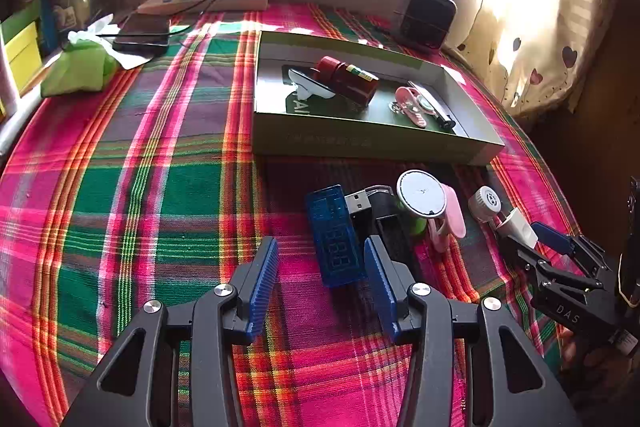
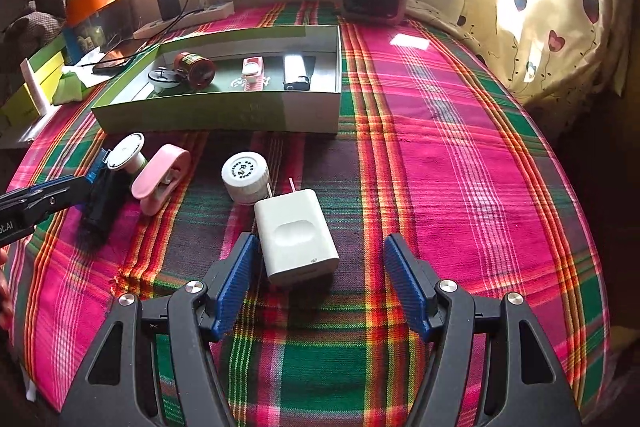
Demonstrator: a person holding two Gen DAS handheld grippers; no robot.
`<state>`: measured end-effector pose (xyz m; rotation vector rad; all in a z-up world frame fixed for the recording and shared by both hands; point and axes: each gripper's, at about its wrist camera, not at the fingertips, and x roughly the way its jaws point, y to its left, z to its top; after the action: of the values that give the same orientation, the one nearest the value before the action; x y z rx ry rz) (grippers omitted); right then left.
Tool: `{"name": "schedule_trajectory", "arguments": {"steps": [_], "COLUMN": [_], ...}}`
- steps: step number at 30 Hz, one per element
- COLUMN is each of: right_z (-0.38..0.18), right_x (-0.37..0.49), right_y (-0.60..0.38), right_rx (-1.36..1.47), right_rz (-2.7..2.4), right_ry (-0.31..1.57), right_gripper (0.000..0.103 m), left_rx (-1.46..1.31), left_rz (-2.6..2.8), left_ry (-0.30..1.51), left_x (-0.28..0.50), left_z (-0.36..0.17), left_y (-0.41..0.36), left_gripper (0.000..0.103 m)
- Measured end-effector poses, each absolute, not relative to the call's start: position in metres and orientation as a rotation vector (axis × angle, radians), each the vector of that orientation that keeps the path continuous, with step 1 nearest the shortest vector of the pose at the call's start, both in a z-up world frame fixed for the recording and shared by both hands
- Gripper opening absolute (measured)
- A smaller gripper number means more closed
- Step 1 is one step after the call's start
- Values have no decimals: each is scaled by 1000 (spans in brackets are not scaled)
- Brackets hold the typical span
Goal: Organize rigid objects
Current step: 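Move the left tool to the blue USB tester while the right tool approaches the white plug charger, then close the left tool on the blue USB tester while the right tool grasps the white charger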
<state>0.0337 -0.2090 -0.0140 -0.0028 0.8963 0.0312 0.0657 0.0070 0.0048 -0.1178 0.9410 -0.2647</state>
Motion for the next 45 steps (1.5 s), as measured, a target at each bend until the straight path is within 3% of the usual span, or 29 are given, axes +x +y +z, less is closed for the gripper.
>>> {"name": "schedule_trajectory", "arguments": {"steps": [19,24,28,31,35,45], "right_z": [-14,-14,-13,-12,-12,-12], "right_x": [41,41,42,42,42,41], "right_y": [-214,-215,-217,-217,-214,-215], "right_rx": [-15,-17,-16,-19,-25,-21], "right_rz": [71,70,65,71,87,89], "right_ry": [899,899,894,892,888,887], "right_gripper": [65,62,50,47,35,35], "left_rx": [19,55,44,40,23,9], "left_rz": [-169,-150,-149,-140,-132,-127], "left_ry": [919,901,899,893,893,891], "left_x": [73,73,74,74,75,76], "left_z": [3,1,1,1,2,3], "left_y": [0,-2,-1,0,5,8], "left_gripper": [44,44,43,38,30,21]}}
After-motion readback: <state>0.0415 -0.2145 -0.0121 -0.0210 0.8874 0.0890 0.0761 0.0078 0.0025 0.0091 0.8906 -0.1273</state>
